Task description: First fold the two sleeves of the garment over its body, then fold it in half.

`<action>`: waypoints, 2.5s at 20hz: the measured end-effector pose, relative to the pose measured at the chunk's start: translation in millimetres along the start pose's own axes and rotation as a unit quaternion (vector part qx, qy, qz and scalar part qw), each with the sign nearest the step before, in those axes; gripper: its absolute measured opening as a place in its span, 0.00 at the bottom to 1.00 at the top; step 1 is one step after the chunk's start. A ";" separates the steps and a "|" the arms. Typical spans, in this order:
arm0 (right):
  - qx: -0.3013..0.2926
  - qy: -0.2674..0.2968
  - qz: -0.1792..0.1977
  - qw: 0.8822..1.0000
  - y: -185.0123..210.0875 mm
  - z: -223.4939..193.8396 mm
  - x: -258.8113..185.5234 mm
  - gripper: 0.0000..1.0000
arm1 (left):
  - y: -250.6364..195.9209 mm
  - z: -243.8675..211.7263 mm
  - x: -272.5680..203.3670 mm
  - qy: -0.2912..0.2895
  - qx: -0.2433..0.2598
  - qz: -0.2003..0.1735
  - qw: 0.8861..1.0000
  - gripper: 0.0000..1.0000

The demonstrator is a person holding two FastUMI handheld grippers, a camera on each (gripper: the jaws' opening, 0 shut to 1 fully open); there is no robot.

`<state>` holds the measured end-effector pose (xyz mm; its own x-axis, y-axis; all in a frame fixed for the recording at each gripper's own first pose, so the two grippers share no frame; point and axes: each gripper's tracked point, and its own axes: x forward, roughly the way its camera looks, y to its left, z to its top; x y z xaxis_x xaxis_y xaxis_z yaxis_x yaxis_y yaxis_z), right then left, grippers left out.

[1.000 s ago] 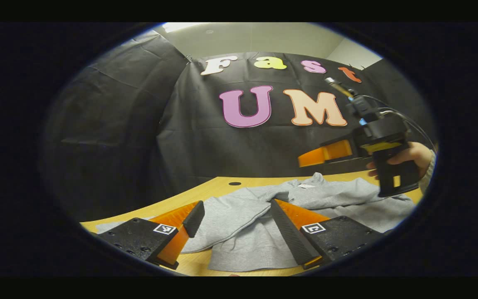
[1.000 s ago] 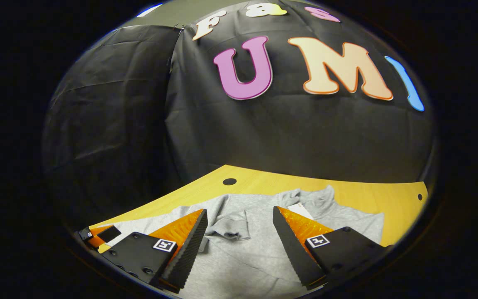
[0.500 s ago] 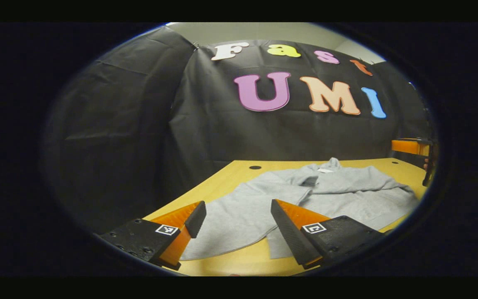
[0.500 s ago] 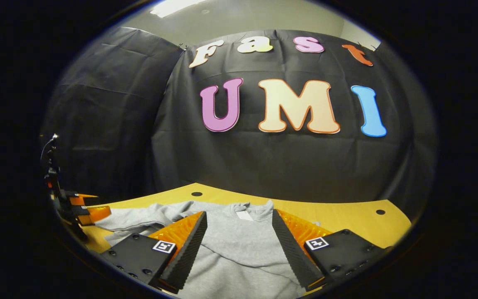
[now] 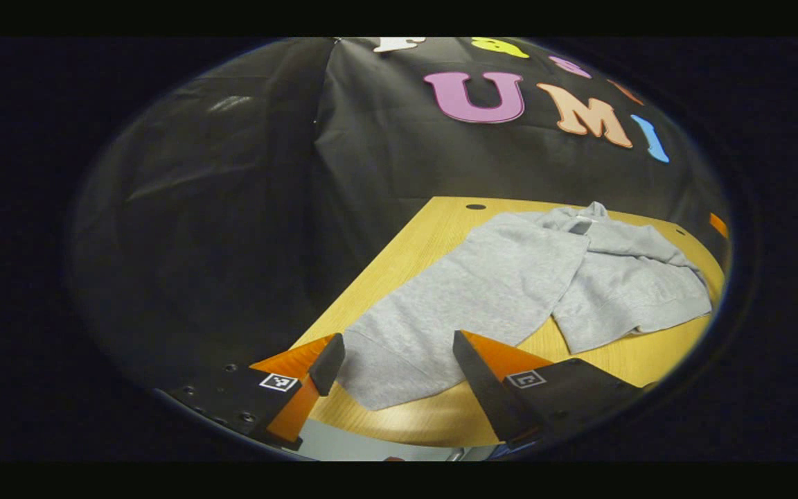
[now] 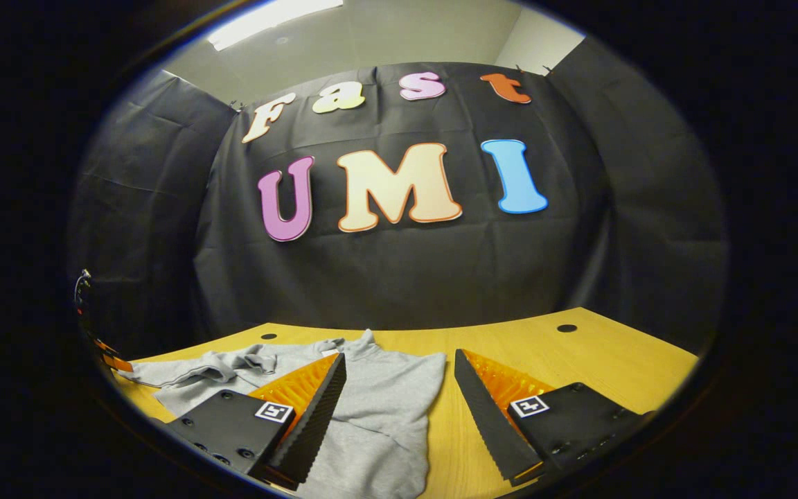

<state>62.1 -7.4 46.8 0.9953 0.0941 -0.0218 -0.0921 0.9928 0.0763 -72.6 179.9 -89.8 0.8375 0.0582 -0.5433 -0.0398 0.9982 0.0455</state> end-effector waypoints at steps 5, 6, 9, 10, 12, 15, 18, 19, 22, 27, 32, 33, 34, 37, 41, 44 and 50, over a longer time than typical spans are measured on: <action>-0.002 0.006 -0.029 1.000 -29.7 -13.9 -4.8 0.97 | 4.9 -13.0 5.5 0.032 0.000 0.008 0.999 0.93; -0.001 0.007 -0.033 0.999 -33.2 -15.5 -4.8 0.97 | 3.8 -12.1 5.6 0.031 0.001 0.007 1.000 0.96; 0.002 0.011 -0.042 0.999 -41.8 -22.4 -2.8 0.98 | 4.8 -11.6 4.9 0.030 0.002 0.004 1.000 0.93; -0.001 0.012 -0.046 0.999 -45.0 -24.3 -2.2 0.98 | 2.7 -13.5 5.3 0.031 0.002 0.003 1.000 0.93; -0.010 0.015 -0.053 0.998 -50.1 -28.7 -1.9 0.97 | 3.8 -12.9 4.8 0.027 0.002 0.000 1.000 0.93; -0.020 0.020 -0.059 0.998 -53.8 -36.0 -1.9 0.97 | -2.5 -13.0 4.5 0.023 -0.005 -0.014 1.000 0.92; -0.017 0.023 -0.061 0.998 -55.8 -39.1 -1.7 0.97 | -10.8 -14.2 6.7 0.027 -0.008 -0.021 0.999 0.72; -0.015 0.025 -0.063 0.998 -57.5 -42.2 -1.7 0.97 | -12.4 -13.7 7.1 0.029 -0.009 -0.021 0.999 0.67; -0.014 0.030 -0.065 0.997 -60.8 -48.8 -3.1 0.97 | -19.1 -14.4 6.4 0.032 -0.006 -0.030 0.999 0.52; 0.000 0.032 -0.068 0.997 -65.8 -52.9 -5.1 0.94 | -21.1 -13.1 5.0 0.020 -0.005 -0.036 0.999 0.29; -0.003 0.033 -0.071 0.997 -68.7 -57.1 -6.3 0.97 | -21.8 -12.0 4.5 0.019 -0.004 -0.033 0.999 0.12; -0.004 0.035 -0.071 0.997 -68.4 -60.9 -5.9 0.97 | -21.9 -11.8 4.7 0.020 -0.003 -0.032 0.999 0.08; -0.003 0.040 -0.071 0.997 -68.7 -61.3 -6.5 0.97 | -22.5 -11.3 4.6 0.018 -0.003 -0.030 0.999 0.10; -0.005 0.035 -0.068 0.997 -68.2 -60.7 -5.7 0.98 | -22.4 -10.9 4.7 0.018 0.000 -0.023 1.000 0.08; -0.003 0.028 -0.067 0.997 -68.8 -57.9 -6.4 0.98 | -22.9 -7.7 6.0 0.014 -0.005 -0.014 1.000 0.01; -0.002 0.022 -0.069 0.997 -69.4 -56.1 -7.7 0.98 | -26.4 -4.3 5.7 0.016 -0.001 -0.014 1.000 0.00; -0.004 0.011 -0.068 0.998 -68.6 -52.5 -9.9 0.98 | -73.8 46.1 3.5 -0.029 0.017 -0.065 0.997 0.00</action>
<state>57.1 -72.5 -10.6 0.9978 -0.0392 -0.0540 0.0426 0.9971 0.0628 -41.7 105.7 -56.4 0.8643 -0.0732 -0.4976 0.0885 0.9960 0.0073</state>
